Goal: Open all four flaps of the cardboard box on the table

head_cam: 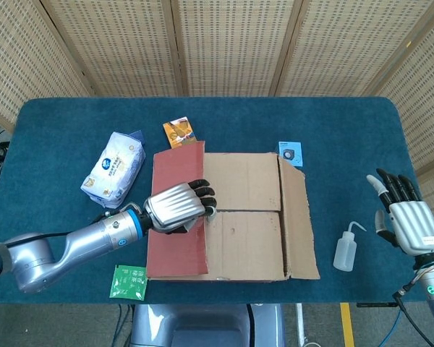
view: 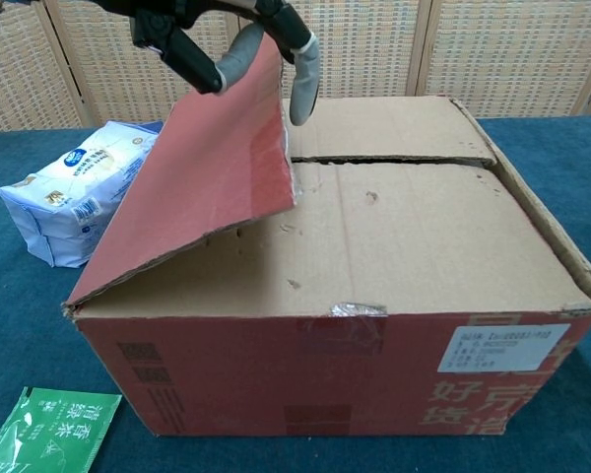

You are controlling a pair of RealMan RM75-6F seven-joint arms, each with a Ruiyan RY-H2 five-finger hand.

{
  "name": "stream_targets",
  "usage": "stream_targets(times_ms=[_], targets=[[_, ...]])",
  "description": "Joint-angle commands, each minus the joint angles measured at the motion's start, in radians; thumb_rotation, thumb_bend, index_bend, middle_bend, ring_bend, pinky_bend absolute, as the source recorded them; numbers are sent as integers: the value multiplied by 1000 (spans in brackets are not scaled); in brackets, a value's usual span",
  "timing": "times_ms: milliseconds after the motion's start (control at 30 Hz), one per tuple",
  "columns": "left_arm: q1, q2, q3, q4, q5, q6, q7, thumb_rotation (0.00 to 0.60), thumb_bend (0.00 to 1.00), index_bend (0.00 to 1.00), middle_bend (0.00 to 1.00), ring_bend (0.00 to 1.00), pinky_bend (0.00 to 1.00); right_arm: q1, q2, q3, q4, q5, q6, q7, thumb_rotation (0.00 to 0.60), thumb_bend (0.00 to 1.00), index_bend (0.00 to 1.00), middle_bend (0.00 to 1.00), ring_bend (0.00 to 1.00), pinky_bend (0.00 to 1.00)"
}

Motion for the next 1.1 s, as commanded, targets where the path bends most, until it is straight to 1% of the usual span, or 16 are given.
stream_targets(times_ms=[33,233,500,900,1100], targets=[[7,48,-5,-34,18,6,2,526,1000,398,314,176,148,0,1,2,-2,1,1,-1,600,775,0,0,0,0],[20,113,-10,-78,38,20,12,525,1000,406,322,184,148,1,3,3,-8,-4,2,-3,600,775,0,0,0,0],[51,228,-12,-143,52,25,25,527,1000,406,325,185,148,0,7,3,-15,-7,1,-6,600,775,0,0,0,0],[123,342,-10,-166,100,77,-4,526,1000,405,334,193,148,5,9,4,-25,-10,-6,-14,600,775,0,0,0,0],[189,421,2,-176,152,135,-42,527,1000,404,339,197,148,11,8,5,-32,-9,-14,-24,600,775,0,0,0,0]])
